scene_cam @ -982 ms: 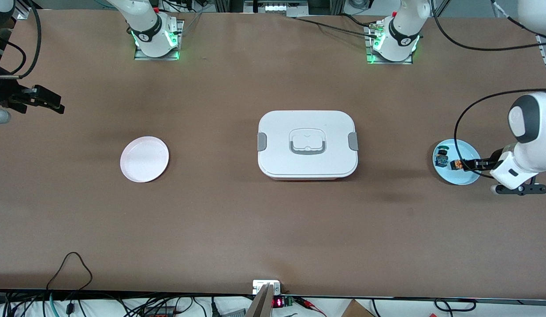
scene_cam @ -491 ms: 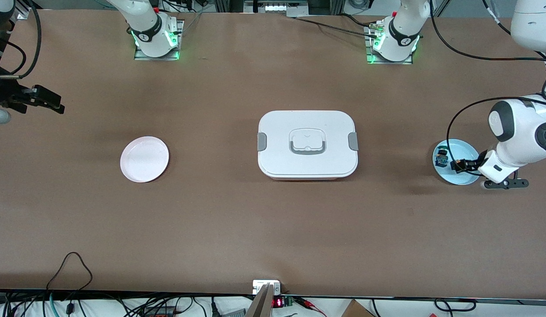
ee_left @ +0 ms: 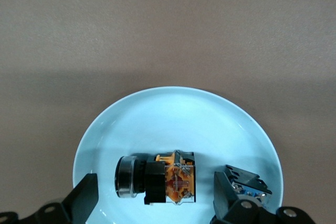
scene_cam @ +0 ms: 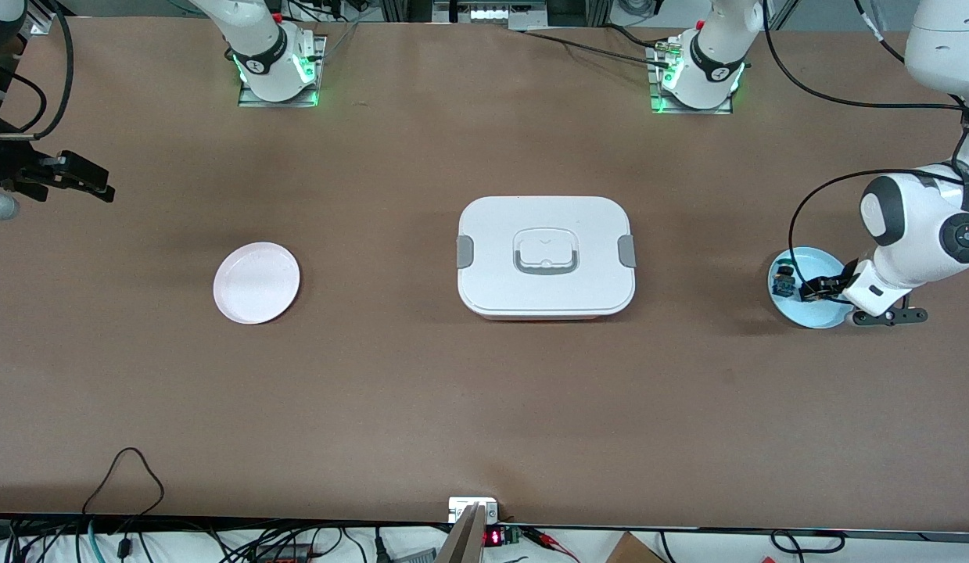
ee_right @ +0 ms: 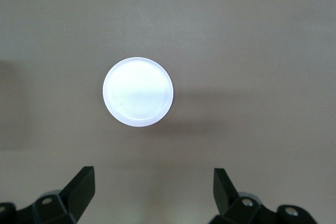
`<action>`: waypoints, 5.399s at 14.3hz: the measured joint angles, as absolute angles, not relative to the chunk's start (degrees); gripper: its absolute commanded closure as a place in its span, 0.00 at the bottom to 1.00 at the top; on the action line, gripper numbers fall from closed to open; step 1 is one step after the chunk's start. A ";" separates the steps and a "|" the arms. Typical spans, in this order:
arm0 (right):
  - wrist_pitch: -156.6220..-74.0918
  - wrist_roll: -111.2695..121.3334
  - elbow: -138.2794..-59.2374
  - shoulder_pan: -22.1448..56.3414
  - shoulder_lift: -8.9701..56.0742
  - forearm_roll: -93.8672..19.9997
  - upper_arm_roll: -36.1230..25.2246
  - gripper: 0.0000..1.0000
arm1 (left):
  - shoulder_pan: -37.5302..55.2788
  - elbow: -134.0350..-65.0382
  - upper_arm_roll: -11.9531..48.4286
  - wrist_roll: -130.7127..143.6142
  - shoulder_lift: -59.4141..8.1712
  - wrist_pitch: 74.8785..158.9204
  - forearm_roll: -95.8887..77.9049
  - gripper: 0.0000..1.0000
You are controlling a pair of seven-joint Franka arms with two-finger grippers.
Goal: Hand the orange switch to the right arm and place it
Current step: 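Lower the left gripper onto the orange switch on the blue plate, then close the left gripper on the orange switch and lift it, then carry the switch over the white box while the right gripper reaches in, then raise the switch with the left gripper while the right gripper approaches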
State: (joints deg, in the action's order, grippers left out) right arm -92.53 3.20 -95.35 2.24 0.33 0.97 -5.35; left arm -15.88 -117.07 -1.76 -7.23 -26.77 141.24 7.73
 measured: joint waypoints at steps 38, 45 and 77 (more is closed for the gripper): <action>-93.07 3.21 -94.80 2.23 0.30 0.97 -5.62 0.00 | 11.36 -81.44 4.99 -1.91 -24.00 83.28 -17.46 1.00; -92.50 3.21 -95.03 2.34 1.98 -4.28 -5.50 0.00 | 14.42 -78.55 6.56 -3.84 -24.29 86.04 -50.07 1.00; -84.40 -3.99 -104.75 13.58 17.28 -84.62 -4.54 0.00 | 22.07 -89.36 27.13 -108.56 -27.23 147.09 -103.61 1.00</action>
State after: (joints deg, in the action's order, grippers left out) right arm -84.40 -3.99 -104.75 13.58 17.28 -84.62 -4.54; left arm 22.07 -89.36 27.13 -108.56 -27.23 147.09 -103.61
